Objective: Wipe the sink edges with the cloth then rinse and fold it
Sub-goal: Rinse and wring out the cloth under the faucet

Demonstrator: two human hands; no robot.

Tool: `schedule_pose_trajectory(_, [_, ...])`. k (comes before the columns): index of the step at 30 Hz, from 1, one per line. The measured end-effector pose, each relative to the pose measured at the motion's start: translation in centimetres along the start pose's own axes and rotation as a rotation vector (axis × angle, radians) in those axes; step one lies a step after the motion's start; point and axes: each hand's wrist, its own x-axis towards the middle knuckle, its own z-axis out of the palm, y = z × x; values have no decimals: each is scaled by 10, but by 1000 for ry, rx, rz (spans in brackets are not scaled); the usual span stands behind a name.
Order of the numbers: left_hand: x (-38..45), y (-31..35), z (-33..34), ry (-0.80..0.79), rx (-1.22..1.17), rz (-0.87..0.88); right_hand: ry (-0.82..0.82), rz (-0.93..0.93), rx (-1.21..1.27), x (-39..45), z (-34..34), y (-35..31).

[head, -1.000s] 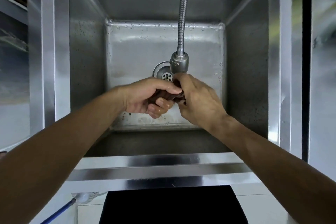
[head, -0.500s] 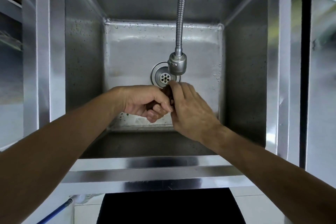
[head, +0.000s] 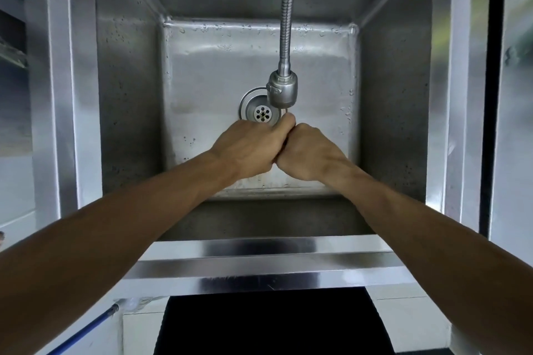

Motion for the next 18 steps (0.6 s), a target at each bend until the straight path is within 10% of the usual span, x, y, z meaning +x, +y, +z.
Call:
schedule_pose_trajectory(10, [-1, -25, 26, 297, 138, 233, -444, 105, 586, 18, 0, 16])
schedule_pose_trajectory(18, [-8, -14, 18, -243, -849, -587, -20, -107, 123, 17, 13, 40])
